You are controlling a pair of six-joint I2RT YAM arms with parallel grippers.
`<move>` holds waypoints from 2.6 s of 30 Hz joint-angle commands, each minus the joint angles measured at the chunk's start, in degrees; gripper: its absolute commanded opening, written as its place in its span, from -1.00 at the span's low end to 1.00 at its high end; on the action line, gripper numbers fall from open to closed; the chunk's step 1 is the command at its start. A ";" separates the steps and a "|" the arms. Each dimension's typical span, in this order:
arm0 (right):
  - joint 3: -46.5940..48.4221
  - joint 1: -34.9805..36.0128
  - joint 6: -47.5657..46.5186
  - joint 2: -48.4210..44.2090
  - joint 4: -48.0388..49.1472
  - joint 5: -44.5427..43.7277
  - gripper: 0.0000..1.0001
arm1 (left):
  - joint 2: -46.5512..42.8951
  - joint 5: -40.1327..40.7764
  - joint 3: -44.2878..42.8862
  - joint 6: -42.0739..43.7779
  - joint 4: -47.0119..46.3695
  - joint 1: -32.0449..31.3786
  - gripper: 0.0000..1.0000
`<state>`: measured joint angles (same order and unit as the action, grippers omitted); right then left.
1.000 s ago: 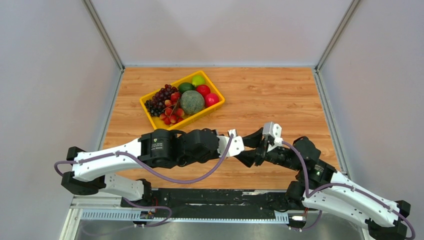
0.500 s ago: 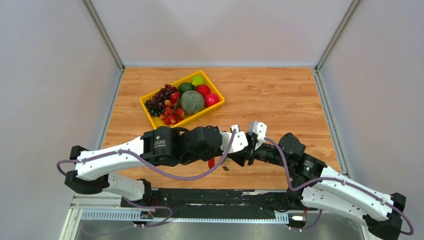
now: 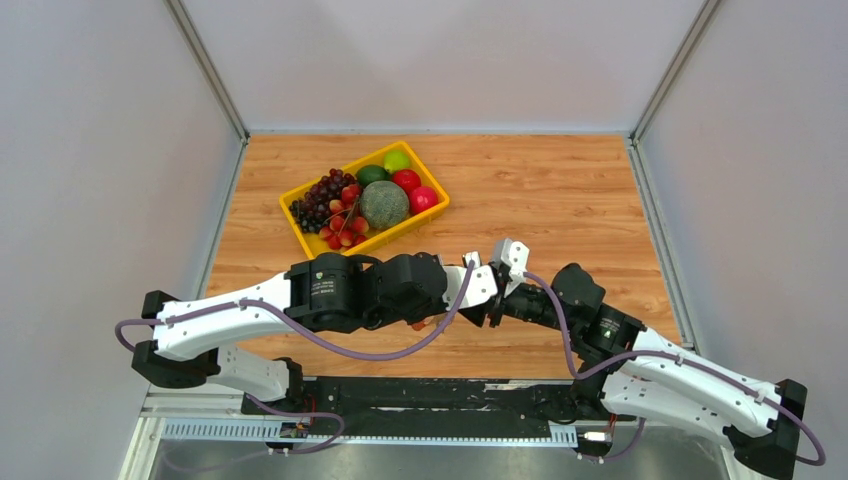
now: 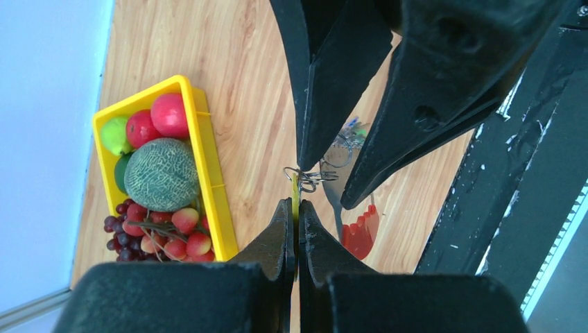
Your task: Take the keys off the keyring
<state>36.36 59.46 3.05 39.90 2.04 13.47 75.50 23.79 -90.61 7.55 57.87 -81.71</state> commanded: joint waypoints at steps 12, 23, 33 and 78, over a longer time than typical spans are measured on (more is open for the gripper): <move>0.15 0.23 -0.83 -1.14 2.89 0.78 -1.00 | -0.86 -3.05 -3.35 -6.64 -1.54 3.16 -1.00; -1.64 0.32 -2.55 -7.15 3.50 2.41 -1.00 | -0.77 -14.53 -0.58 -11.29 -1.51 10.41 -1.00; -3.69 0.26 -2.70 -8.99 3.61 0.34 -0.58 | -1.99 -17.00 0.13 -10.28 -4.11 10.61 -1.00; -0.64 0.27 -3.84 -5.62 3.69 -2.19 -1.00 | -2.80 -15.17 -0.53 -11.99 -2.16 11.15 -1.00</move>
<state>34.15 59.44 -0.78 37.32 2.90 11.44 74.63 6.11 -90.89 -2.66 57.36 -71.13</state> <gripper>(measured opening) 0.006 0.017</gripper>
